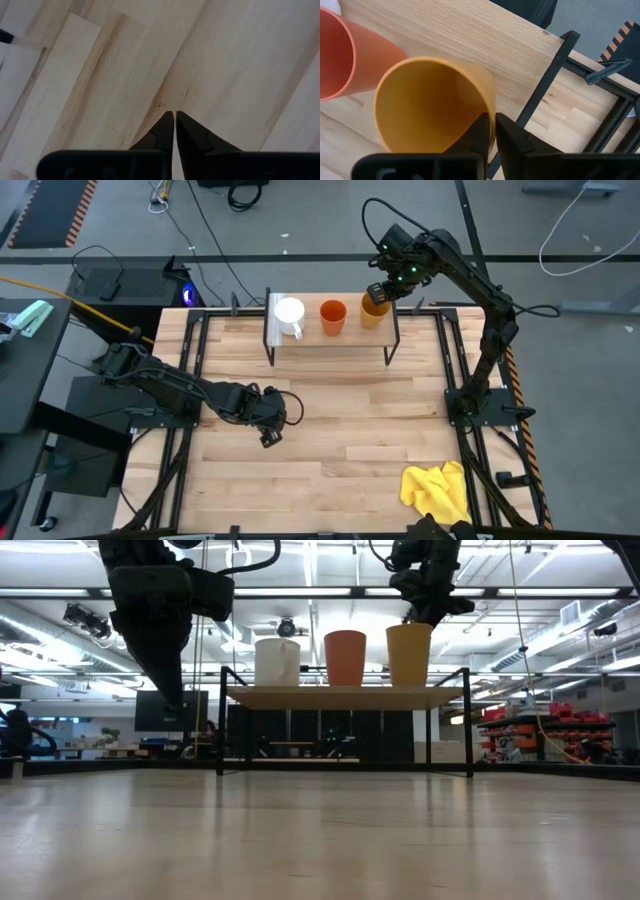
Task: Stack small to large cups/mugs on shelf
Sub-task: Put the yellow cup on the shelf, then return to Home Position
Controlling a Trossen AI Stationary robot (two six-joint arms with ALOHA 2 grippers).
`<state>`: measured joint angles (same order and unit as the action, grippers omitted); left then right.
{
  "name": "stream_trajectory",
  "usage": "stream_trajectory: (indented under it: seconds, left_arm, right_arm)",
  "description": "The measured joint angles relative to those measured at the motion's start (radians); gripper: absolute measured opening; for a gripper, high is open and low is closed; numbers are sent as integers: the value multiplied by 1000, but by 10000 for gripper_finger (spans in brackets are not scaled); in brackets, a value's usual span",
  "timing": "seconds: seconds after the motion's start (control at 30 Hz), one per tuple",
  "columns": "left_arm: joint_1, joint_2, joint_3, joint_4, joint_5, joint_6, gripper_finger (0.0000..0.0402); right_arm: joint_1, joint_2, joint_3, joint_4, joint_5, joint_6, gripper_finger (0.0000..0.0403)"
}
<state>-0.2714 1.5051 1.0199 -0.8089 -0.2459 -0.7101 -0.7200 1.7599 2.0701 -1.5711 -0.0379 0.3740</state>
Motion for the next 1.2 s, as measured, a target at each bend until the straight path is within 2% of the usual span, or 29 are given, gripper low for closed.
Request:
stream_trajectory:
  seconds: [0.37, 0.73, 1.2]
  left_arm:
    - [0, 0, 0, 0, 0, 0, 9]
    - [0, 0, 0, 0, 0, -3, 31]
    - [0, 0, 0, 1, -4, -3, 15]
  right_arm:
    - [0, 0, 0, 0, 1, 0, 71]
    - [0, -14, 22, 2, 31, -18, 74]
    - [27, -176, 27, 9, 64, -12, 73]
